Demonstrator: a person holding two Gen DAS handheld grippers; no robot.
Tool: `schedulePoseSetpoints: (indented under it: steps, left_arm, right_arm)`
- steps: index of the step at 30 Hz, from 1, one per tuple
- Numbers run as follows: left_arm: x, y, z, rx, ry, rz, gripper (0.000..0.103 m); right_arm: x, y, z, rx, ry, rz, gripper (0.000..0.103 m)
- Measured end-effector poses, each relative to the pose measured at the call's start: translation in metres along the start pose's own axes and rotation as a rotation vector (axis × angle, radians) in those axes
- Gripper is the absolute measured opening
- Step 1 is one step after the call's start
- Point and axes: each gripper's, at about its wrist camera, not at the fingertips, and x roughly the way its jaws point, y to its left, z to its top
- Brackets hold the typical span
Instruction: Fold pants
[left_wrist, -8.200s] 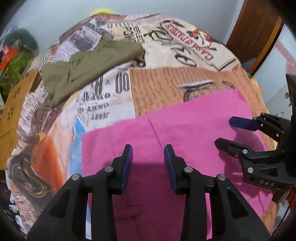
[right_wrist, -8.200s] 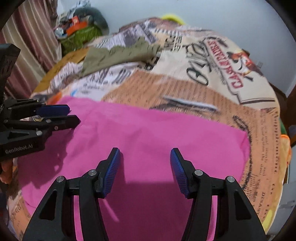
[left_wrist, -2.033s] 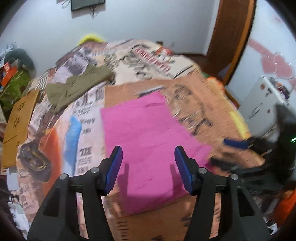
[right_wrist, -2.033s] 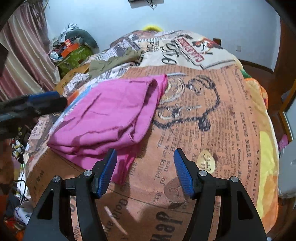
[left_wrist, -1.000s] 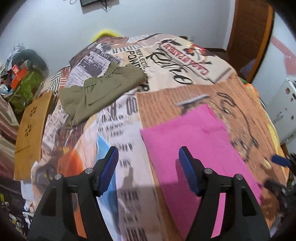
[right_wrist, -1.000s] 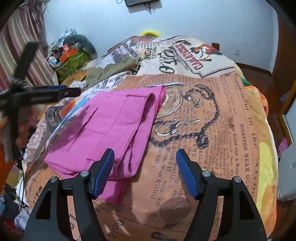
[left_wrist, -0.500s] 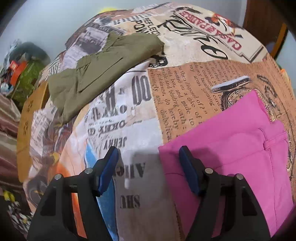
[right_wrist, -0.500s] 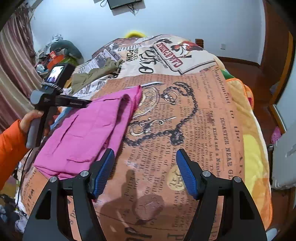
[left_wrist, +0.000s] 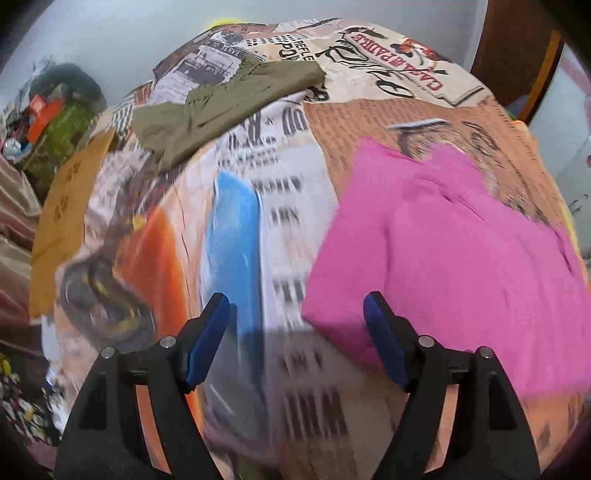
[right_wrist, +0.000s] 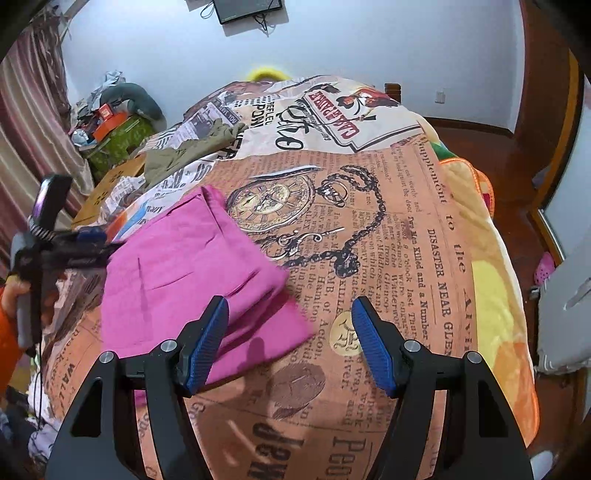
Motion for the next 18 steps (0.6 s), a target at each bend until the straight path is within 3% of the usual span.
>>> schedulePoseSetpoints:
  steps: [6,11,14,18]
  left_arm:
    - [-0.024,-0.019,-0.037,0.002,-0.032,-0.031,0.076]
    - [-0.039,-0.014,-0.032,-0.044,-0.046,-0.025,0.075]
    - [-0.052,-0.012,-0.026,-0.042,-0.082,-0.049,0.063]
    - [-0.055,-0.027,-0.026,-0.005,-0.099,-0.100,0.045]
  right_arm:
    - [0.001,0.006,-0.005,-0.009,0.011,0.005,0.065]
    - [0.007,0.007,-0.010,-0.002,0.014,0.037,0.065]
    - [0.010,0.010,-0.014,-0.001,0.026,0.069,0.061]
    - [0.016,0.015,-0.016,-0.004,0.034,0.090,0.048]
